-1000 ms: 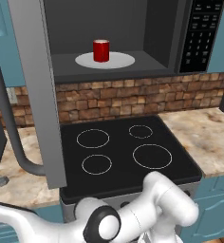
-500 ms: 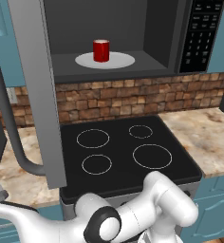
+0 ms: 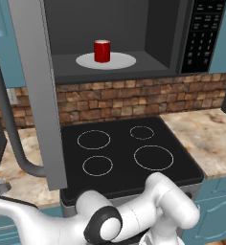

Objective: Pick the mug from the counter and place it inside the microwave. Then close the microwave.

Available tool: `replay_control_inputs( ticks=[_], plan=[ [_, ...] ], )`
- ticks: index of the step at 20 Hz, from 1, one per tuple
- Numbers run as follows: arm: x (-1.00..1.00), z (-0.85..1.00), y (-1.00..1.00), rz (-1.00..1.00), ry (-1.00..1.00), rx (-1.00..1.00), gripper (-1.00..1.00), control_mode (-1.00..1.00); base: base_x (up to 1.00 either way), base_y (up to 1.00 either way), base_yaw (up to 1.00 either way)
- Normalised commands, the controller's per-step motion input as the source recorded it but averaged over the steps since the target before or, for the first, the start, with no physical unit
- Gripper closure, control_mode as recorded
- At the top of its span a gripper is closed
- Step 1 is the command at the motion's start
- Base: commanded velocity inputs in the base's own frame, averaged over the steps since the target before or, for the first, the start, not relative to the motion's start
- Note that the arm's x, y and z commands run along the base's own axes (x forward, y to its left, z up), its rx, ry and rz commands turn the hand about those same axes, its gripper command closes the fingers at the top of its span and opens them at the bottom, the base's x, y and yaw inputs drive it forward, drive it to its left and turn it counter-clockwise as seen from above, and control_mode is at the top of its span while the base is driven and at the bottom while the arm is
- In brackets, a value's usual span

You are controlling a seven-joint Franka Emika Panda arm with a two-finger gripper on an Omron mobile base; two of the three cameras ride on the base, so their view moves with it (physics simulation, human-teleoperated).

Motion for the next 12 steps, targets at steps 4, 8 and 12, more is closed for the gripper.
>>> replay_control_inputs(
  ticks=[4,8,12],
  plan=[
    [0.23,0.06,-0.08,0.09,0.25,-0.01,-1.00,-1.00,0.00,0.00,0.00],
    [0.04,0.00,-0.21,0.12,0.15,0.00,-1.00,-1.00,0.00,0.00,0.00],
    [0.00,0.00,-0.34,0.11,0.04,0.00,-1.00,-1.00,0.00,0.00,0.00]
  ],
)
